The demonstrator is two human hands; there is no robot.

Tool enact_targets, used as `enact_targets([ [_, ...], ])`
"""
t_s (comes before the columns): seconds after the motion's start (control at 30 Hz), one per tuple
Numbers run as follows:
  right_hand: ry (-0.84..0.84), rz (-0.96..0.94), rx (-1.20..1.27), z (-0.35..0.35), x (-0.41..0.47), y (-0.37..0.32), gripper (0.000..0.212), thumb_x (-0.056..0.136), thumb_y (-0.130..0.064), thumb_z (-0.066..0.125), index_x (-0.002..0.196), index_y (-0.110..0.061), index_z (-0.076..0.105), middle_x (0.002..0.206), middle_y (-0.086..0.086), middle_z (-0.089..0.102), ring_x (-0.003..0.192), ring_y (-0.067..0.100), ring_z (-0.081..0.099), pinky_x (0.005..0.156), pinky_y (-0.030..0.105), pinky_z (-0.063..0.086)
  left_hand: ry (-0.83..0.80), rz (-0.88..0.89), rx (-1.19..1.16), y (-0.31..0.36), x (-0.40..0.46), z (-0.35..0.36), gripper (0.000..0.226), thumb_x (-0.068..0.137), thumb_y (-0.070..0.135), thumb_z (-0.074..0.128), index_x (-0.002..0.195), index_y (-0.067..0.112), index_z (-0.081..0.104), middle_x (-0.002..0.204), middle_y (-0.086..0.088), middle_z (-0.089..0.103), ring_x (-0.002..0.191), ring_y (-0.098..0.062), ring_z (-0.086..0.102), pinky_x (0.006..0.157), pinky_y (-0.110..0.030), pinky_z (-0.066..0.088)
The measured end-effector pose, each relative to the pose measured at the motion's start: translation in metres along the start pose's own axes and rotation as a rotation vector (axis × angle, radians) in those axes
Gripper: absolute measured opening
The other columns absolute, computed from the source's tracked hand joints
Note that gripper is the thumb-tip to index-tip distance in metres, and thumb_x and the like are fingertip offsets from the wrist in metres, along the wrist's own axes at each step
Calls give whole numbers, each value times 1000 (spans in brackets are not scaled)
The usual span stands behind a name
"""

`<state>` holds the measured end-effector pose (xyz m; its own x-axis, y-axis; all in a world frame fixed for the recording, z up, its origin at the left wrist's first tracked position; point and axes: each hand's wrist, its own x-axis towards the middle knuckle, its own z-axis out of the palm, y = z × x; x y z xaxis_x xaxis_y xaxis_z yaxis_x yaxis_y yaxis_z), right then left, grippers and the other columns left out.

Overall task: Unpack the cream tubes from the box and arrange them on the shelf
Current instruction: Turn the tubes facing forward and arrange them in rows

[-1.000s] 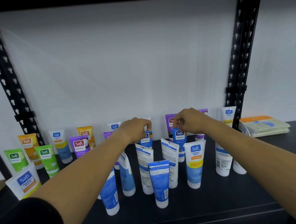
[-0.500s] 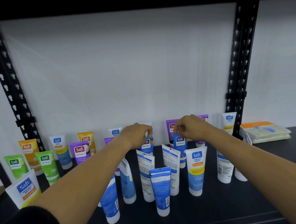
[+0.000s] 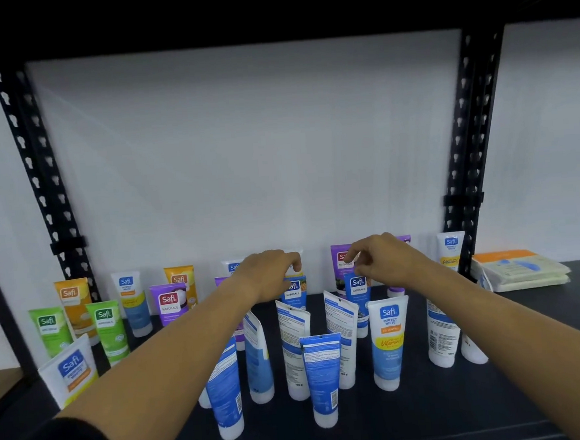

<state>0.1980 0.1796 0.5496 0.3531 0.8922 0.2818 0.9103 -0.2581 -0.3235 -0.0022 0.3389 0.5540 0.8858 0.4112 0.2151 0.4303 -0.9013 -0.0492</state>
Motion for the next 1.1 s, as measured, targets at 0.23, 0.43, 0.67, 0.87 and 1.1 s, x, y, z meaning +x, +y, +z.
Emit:
enact_targets([
  [0.23, 52, -59, -68, -28, -26, -34, 20, 93, -18, 63, 112, -22, 69, 103, -2, 72, 87, 11, 63, 75, 27, 52, 88, 13, -21, -5, -38, -28, 33, 97, 34, 53, 129, 27, 51, 126, -1, 56, 111, -18, 53, 90, -32, 43],
  [0.43, 72, -96, -57, -48, -58, -71, 14, 93, -21, 62, 100, -26, 73, 85, -6, 69, 75, 4, 61, 73, 24, 51, 120, -13, -115, -7, -83, -50, 25, 96, 34, 54, 120, 29, 59, 119, 3, 60, 95, -8, 50, 79, -26, 42],
  [0.67, 121, -129, 90, -28, -89, -132, 13, 92, -25, 62, 99, -30, 72, 82, -11, 69, 77, 5, 64, 76, 30, 56, 183, -53, -299, -2, -139, -66, 17, 94, 33, 56, 110, 29, 63, 109, 8, 63, 97, -8, 58, 82, -29, 51],
  [0.87, 160, -135, 266, 19, -107, -180, 17, 92, -23, 61, 105, -28, 72, 95, -8, 72, 87, 6, 65, 82, 28, 55, 315, -187, -432, -13, -187, -54, 12, 93, 29, 59, 105, 30, 63, 104, 10, 62, 91, -6, 58, 78, -25, 49],
  [1.1, 367, 18, 145, 47, -126, -180, 24, 91, -19, 62, 113, -25, 71, 111, 0, 67, 103, 21, 60, 88, 37, 51, 393, -261, -584, -9, -223, -16, 20, 91, 28, 64, 110, 35, 59, 98, 16, 60, 86, -3, 60, 79, -32, 56],
])
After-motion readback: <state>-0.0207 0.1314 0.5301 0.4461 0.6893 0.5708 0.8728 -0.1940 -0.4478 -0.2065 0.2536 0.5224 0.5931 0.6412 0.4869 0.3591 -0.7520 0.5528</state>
